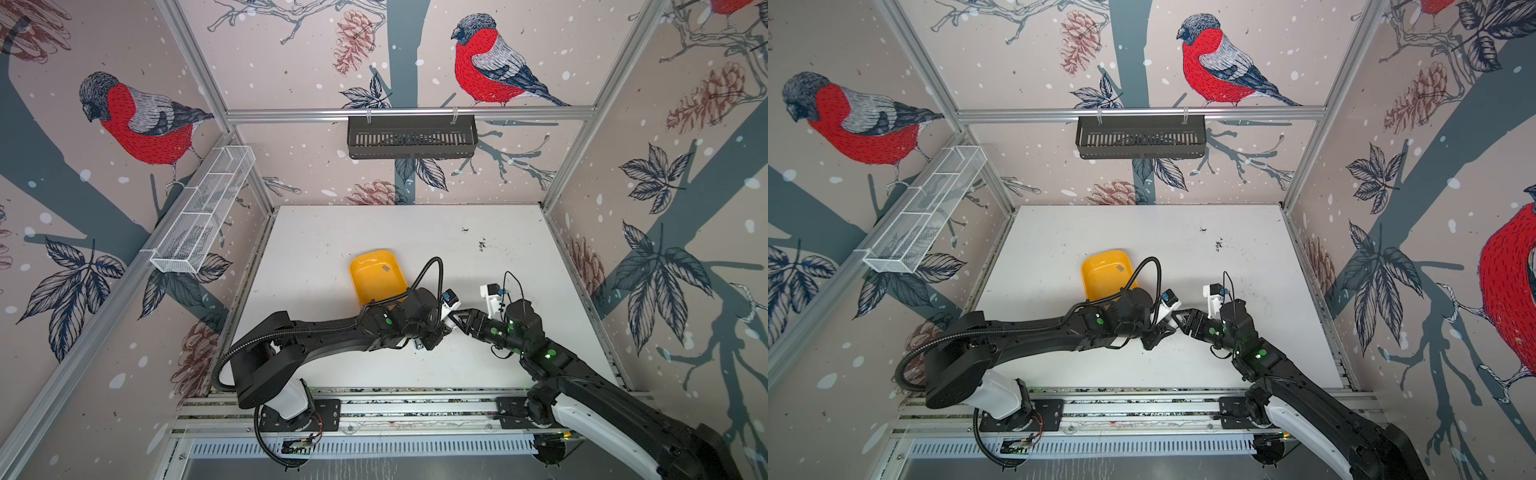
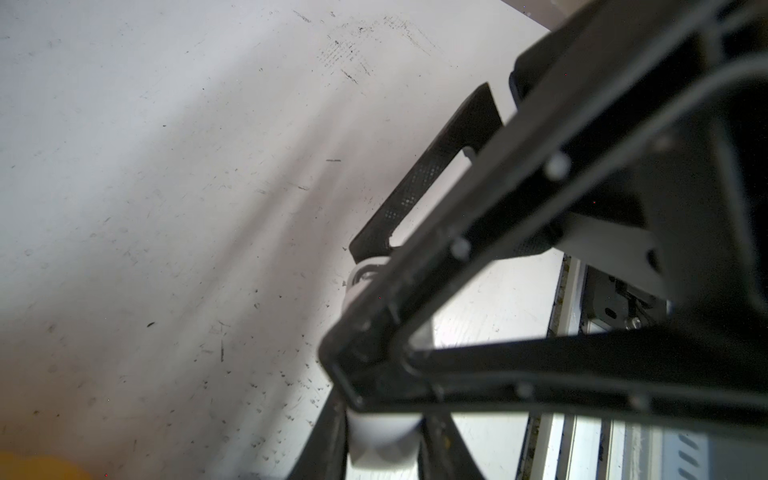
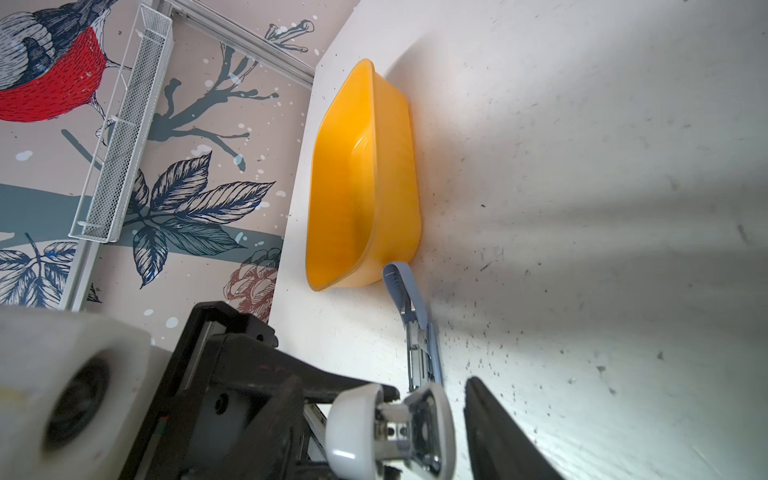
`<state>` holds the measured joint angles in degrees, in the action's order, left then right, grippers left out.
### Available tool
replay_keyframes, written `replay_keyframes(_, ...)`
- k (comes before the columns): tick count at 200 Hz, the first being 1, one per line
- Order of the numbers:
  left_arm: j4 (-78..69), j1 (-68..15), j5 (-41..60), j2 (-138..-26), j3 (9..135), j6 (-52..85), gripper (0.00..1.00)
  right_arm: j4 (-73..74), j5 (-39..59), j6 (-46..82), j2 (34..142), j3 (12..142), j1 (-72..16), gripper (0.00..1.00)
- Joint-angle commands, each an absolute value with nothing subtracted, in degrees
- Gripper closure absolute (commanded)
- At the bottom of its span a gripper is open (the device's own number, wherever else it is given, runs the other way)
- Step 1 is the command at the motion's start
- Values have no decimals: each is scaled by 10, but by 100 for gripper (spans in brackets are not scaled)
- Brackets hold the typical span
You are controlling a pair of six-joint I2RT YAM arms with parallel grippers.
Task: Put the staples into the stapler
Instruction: 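Lift the left gripper off the white stapler while the right gripper opens and draws back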
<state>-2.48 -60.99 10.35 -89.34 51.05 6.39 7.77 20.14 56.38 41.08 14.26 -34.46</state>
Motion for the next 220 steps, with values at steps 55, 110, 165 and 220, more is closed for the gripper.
replay_keyframes(55,-11,-610,51,-962,562,31,100,-99,53,494,358,185,-303,21)
replay_keyframes(110,29,-610,34,-1060,640,0,100,-167,22,465,318,198,-279,19)
replay_keyframes(165,62,-610,36,-1108,680,-13,100,-172,29,467,307,187,-276,19)
replay_keyframes(220,78,-610,37,-1129,696,-16,93,-172,39,467,302,185,-276,19)
